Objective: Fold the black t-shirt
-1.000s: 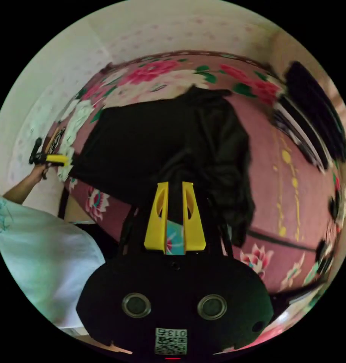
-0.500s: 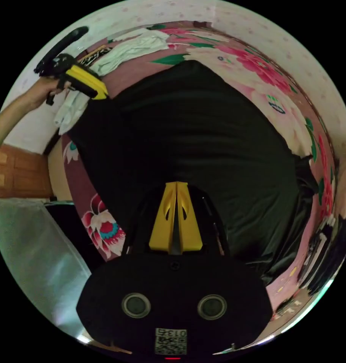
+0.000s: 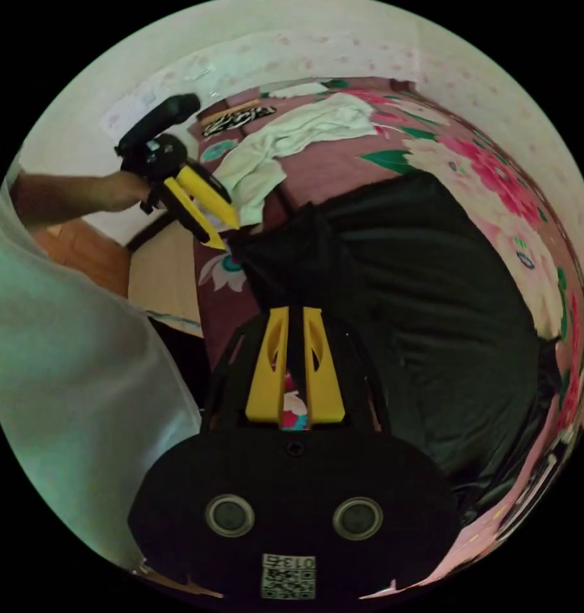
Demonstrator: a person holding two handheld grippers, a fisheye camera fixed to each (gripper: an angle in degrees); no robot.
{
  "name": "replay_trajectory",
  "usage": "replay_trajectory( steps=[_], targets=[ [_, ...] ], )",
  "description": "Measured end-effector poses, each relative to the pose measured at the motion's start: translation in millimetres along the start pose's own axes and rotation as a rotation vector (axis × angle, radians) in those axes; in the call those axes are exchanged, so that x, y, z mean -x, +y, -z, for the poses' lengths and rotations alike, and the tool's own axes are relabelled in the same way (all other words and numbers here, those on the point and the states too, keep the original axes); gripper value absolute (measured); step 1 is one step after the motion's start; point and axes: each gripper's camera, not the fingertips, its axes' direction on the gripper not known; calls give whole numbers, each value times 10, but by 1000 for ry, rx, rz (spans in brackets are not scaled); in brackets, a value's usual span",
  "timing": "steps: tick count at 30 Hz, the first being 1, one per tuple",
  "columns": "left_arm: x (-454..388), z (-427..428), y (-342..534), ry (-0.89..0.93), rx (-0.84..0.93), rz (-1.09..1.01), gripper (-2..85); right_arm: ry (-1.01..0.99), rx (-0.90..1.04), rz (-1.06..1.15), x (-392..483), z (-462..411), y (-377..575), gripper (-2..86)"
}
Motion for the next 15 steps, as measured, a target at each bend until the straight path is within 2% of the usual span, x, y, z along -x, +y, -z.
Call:
replay_trajectory(
  steps=[3,4,7,10,12,15],
  targets=[
    [10,-45,-103,-39,44,15,60,54,74,137,282,-274,-270,13],
    [43,-51,-147,-49,77,16,32,94,152,147,314,-414,-361,9],
    [160,98,-108,26,63,32,24,7,219,108,208,-410,-543,5],
    [331,403,0,-17,-23,76,31,-35,91,22,0,-79,-603,6],
    [485,617,-56,-104,-114,118,44,42,-18,-46,-152,153,-587,11],
    [752,886,-427,-186,-217,142,66,275,-189,-173,-394,507,-557,22]
  ],
)
